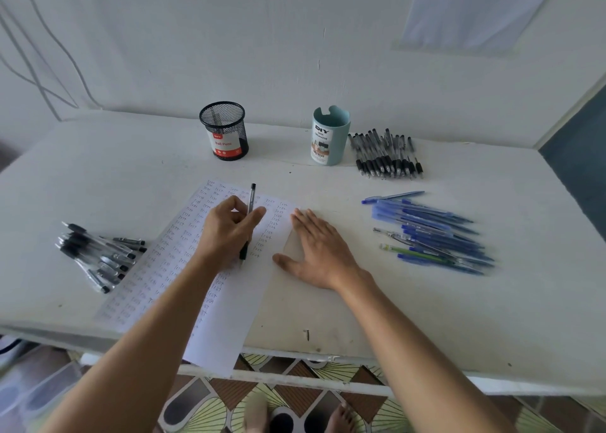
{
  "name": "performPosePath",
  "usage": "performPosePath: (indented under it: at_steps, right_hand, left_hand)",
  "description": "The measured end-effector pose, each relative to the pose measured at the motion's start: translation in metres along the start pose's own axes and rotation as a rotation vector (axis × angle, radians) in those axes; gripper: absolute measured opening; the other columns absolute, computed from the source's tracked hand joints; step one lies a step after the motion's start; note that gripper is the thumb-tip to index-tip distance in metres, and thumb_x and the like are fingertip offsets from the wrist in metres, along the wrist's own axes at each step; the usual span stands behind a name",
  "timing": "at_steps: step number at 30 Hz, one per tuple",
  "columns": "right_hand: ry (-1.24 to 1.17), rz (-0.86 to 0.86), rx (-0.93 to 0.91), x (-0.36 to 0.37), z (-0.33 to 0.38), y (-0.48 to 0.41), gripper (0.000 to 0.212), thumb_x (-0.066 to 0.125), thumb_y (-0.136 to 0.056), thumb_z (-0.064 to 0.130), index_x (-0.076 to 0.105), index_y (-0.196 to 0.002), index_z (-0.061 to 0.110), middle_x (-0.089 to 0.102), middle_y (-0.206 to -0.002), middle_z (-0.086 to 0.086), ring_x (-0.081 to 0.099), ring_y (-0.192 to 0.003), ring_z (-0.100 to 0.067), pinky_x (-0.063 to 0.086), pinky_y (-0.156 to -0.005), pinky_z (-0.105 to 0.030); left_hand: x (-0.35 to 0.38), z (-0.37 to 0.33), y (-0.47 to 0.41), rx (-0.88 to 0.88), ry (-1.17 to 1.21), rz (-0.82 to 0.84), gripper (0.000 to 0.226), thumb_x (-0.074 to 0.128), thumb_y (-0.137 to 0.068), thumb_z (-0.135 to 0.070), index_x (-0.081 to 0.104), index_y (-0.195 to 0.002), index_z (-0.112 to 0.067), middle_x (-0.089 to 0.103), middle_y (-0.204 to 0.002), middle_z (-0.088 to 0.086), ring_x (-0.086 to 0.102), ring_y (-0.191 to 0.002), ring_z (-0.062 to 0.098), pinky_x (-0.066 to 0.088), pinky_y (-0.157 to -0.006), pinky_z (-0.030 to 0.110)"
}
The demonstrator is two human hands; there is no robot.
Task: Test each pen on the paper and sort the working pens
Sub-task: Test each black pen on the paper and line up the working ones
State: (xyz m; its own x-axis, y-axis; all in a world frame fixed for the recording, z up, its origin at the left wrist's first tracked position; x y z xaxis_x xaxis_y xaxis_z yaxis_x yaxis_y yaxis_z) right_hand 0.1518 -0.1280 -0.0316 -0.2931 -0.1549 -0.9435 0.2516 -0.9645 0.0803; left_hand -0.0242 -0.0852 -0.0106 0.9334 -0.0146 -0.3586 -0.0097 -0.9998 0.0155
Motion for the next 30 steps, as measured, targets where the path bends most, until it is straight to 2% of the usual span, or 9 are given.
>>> performPosePath:
  at_steps: [3,8,11,14,17,19,21,25,30]
  right_hand:
    - [-0.014,-0.015,0.005,0.001,0.000,0.001,0.092,0.038,-0.094,0.069,0.008,-0.159,0.012,0.001,-0.167,-0.001,-0.005,-0.153,-0.013,-0.006,-0.122,-0.029]
    - [-0.032,-0.053,0.000,0.000,0.001,0.003,0.091,0.039,-0.094,0.067,0.011,-0.158,0.010,0.005,-0.167,-0.002,-0.002,-0.154,-0.015,-0.008,-0.122,-0.029]
    - [-0.064,-0.059,0.004,-0.001,0.000,0.002,0.092,0.042,-0.093,0.068,0.014,-0.158,0.010,0.008,-0.167,-0.003,0.000,-0.154,-0.015,-0.004,-0.124,-0.031]
    - [-0.095,-0.059,0.015,-0.001,-0.002,0.000,0.088,0.047,-0.093,0.064,0.018,-0.158,0.012,0.013,-0.166,-0.002,0.004,-0.153,-0.015,0.002,-0.125,-0.034]
    - [-0.243,-0.128,0.092,-0.007,-0.004,-0.005,0.076,0.051,-0.090,0.057,0.034,-0.152,0.015,0.033,-0.159,-0.001,0.021,-0.149,-0.018,0.013,-0.123,-0.034]
    - [-0.325,-0.215,0.154,-0.012,-0.003,-0.009,0.065,0.053,-0.088,0.052,0.047,-0.142,0.017,0.047,-0.147,0.001,0.034,-0.142,-0.018,0.020,-0.117,-0.032]
    - [-0.298,-0.264,0.200,-0.015,0.002,-0.014,0.052,0.059,-0.089,0.048,0.053,-0.135,0.022,0.052,-0.139,0.005,0.038,-0.136,-0.017,0.022,-0.112,-0.032]
    - [-0.204,-0.248,0.310,-0.013,0.014,-0.024,0.048,0.056,-0.087,0.058,0.055,-0.123,0.027,0.050,-0.130,0.003,0.036,-0.131,-0.021,0.022,-0.109,-0.041]
    - [-0.144,-0.208,0.376,-0.011,0.025,-0.033,0.047,0.054,-0.083,0.066,0.056,-0.110,0.027,0.046,-0.125,0.003,0.035,-0.128,-0.023,0.019,-0.107,-0.052]
  left_hand:
    - [0.005,-0.002,-0.005,-0.026,-0.182,-0.008,0.041,0.070,-0.090,-0.043,0.054,-0.081,-0.007,0.062,-0.058,0.005,0.049,-0.047,0.012,0.035,-0.051,0.026]
    - [0.024,-0.008,-0.022,-0.100,-0.505,0.046,0.041,0.070,-0.087,-0.045,0.056,-0.111,-0.015,0.062,-0.094,0.004,0.056,-0.092,0.022,0.047,-0.069,0.035]
    - [0.029,-0.005,-0.026,-0.147,-0.546,0.097,0.043,0.071,-0.086,-0.044,0.053,-0.116,-0.018,0.058,-0.096,0.005,0.059,-0.092,0.022,0.053,-0.072,0.037]
    - [0.023,-0.002,-0.029,-0.143,-0.517,0.106,0.044,0.066,-0.088,-0.051,0.052,-0.117,-0.022,0.063,-0.101,0.005,0.058,-0.096,0.020,0.046,-0.064,0.032]
    - [0.004,-0.009,-0.030,-0.001,-0.520,-0.039,0.030,0.059,-0.096,-0.039,0.056,-0.119,-0.020,0.064,-0.088,-0.003,0.057,-0.093,0.021,0.041,-0.074,0.034]
    - [-0.010,-0.014,-0.029,0.129,-0.593,-0.184,0.027,0.059,-0.095,-0.031,0.058,-0.118,-0.017,0.065,-0.097,-0.002,0.057,-0.094,0.022,0.039,-0.076,0.034]
    - [-0.018,-0.007,-0.033,0.195,-0.681,-0.245,0.033,0.061,-0.093,-0.028,0.059,-0.122,-0.014,0.063,-0.118,0.006,0.052,-0.115,0.028,0.041,-0.084,0.039]
    - [-0.017,0.020,-0.043,0.130,-0.830,-0.085,0.052,0.052,-0.098,-0.039,0.046,-0.145,-0.018,0.037,-0.157,0.008,0.021,-0.148,0.029,0.019,-0.117,0.050]
    - [-0.014,0.028,-0.043,0.169,-0.863,-0.043,0.049,0.040,-0.100,-0.046,0.043,-0.145,-0.025,0.036,-0.158,-0.003,0.022,-0.148,0.021,0.013,-0.120,0.045]
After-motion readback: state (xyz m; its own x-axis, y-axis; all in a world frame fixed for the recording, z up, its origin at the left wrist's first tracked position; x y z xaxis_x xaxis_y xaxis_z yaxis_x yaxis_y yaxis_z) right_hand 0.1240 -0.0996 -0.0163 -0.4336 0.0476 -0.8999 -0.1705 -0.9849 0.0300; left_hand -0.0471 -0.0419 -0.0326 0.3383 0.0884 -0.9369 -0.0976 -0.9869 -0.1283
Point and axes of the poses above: each hand's wrist, its own y-axis away from the middle knuckle, its own x-axis out of the palm, z = x × y, the point moved 6 cm from there along -y, towards the middle knuckle
